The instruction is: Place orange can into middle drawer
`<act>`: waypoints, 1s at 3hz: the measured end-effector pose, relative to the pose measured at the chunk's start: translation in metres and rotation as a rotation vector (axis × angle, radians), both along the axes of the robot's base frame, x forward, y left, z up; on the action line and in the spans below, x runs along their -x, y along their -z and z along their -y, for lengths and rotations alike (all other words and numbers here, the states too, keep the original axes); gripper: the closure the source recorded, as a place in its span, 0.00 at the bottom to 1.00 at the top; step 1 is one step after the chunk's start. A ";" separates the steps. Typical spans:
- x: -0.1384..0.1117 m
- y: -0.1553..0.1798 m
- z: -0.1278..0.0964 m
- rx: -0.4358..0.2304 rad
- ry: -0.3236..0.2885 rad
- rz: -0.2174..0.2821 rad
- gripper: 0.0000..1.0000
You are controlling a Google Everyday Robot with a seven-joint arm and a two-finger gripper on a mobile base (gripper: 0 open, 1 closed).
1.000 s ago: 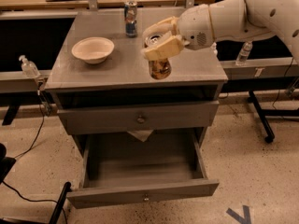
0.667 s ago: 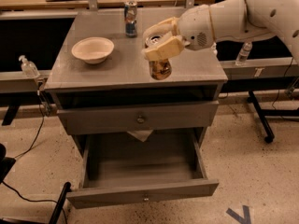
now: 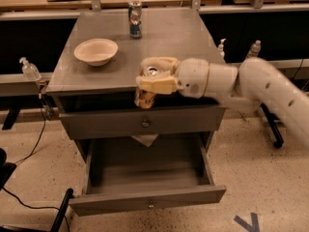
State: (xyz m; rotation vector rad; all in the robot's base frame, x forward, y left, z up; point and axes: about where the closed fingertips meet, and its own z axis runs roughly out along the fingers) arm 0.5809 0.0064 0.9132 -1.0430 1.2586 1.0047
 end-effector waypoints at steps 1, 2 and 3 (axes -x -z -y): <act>0.017 0.055 -0.067 -0.170 -0.028 -0.066 1.00; 0.046 0.082 -0.149 -0.255 -0.087 -0.061 1.00; 0.069 0.105 -0.195 -0.303 -0.117 -0.027 1.00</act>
Offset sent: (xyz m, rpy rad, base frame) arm -0.0805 0.2461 -0.1156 0.3566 0.0420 0.1546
